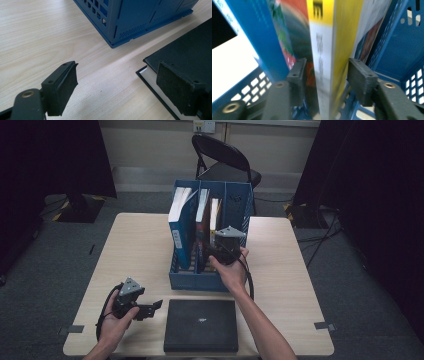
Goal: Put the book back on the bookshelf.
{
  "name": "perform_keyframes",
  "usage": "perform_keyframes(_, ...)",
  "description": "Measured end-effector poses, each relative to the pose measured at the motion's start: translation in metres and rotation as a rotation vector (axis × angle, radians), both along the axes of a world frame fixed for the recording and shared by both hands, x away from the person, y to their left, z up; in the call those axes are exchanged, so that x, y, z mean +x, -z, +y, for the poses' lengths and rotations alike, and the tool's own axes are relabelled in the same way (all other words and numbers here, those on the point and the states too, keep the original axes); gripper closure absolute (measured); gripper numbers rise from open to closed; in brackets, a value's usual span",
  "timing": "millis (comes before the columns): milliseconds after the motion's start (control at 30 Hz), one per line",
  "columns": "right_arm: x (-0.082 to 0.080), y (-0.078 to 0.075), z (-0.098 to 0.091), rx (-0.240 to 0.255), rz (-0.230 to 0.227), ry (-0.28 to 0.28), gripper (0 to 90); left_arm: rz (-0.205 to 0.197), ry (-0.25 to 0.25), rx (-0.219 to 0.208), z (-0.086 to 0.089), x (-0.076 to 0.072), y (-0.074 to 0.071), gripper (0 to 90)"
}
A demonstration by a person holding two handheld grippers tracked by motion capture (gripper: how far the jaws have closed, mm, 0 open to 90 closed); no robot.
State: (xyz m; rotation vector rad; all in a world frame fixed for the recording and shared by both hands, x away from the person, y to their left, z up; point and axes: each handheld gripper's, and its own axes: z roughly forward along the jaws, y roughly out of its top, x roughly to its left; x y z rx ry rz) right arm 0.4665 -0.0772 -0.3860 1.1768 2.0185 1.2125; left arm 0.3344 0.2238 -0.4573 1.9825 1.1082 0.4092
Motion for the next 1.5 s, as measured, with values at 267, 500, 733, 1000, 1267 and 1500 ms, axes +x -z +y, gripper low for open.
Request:
perform_keyframes(267, -0.005, 0.012, -0.002, -0.019, 0.031, 0.008, 62.9, 0.001, -0.001, -0.001, -0.001, 0.000, 0.000, 16.7)
perform_keyframes(500, 0.003, 0.013, 0.001, -0.043, 0.061, 0.015, 69.1, 0.002, 0.002, 0.003, -0.001, 0.000, 0.000, 16.8)
perform_keyframes(733, 0.013, 0.013, 0.012, -0.058, 0.055, 0.026, 72.4, -0.004, 0.002, 0.003, 0.000, 0.000, 0.000, 16.8)
perform_keyframes(1000, 0.023, 0.009, 0.016, -0.074, 0.053, 0.029, 71.7, -0.004, 0.002, 0.006, 0.000, 0.000, 0.000, 16.8)
perform_keyframes(1267, 0.017, 0.011, 0.012, -0.072, 0.059, 0.008, 63.4, -0.004, -0.002, 0.000, 0.001, 0.000, 0.000, 16.7)
perform_keyframes(1500, 0.007, 0.013, 0.005, -0.049, 0.060, -0.030, 62.4, -0.003, 0.005, 0.003, 0.000, 0.000, 0.000, 16.7)
